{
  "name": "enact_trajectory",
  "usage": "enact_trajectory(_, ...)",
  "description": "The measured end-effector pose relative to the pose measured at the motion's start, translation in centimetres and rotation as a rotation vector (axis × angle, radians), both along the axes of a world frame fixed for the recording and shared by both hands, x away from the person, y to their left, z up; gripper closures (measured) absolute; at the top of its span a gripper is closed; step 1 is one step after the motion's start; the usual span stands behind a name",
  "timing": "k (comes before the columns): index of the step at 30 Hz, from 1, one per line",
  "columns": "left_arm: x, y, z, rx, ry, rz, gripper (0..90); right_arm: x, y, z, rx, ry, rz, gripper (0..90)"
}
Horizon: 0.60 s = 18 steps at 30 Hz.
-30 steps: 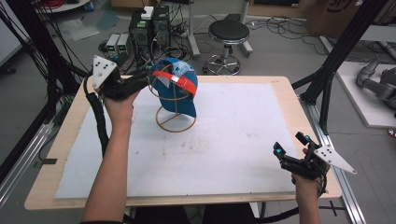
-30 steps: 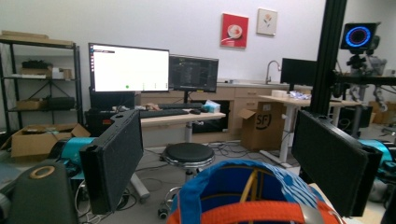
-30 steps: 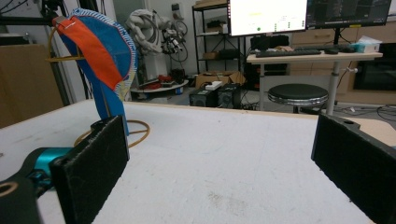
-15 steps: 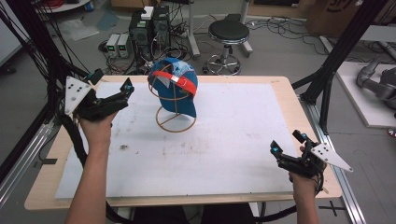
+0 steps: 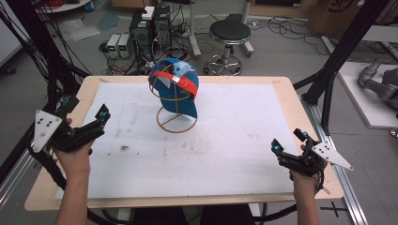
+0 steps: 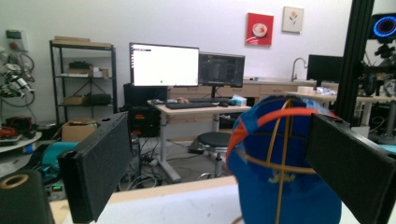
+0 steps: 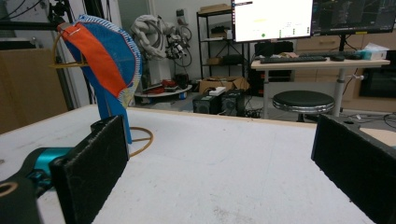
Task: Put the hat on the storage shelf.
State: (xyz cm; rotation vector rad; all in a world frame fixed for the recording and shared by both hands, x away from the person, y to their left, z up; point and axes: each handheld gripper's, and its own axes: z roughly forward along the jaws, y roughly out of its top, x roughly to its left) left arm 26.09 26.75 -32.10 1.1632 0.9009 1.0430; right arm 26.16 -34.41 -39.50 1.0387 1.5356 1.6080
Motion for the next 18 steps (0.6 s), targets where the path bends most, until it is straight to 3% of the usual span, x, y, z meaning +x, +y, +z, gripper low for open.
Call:
enact_trajectory(4,-1.3,0.9,-1.3,0.006,0.004,0.018,8.3,-0.2,-0.2,0.2,-0.002,-0.023,-0.011,3.8)
enact_trajectory(8,-2.2,1.7,-2.3,-0.021,0.011,0.023,8.2,-0.3,-0.3,0.2,0.007,-0.021,-0.013,3.8)
enact_trajectory(12,-3.2,2.1,-3.5,-0.006,0.013,0.025,8.2,-0.2,-0.4,0.2,-0.002,-0.027,-0.015,3.8)
enact_trajectory(18,-4.2,2.6,-5.2,-0.027,0.013,0.067,8.5,-0.1,-0.6,0.2,0.015,-0.02,-0.018,3.8)
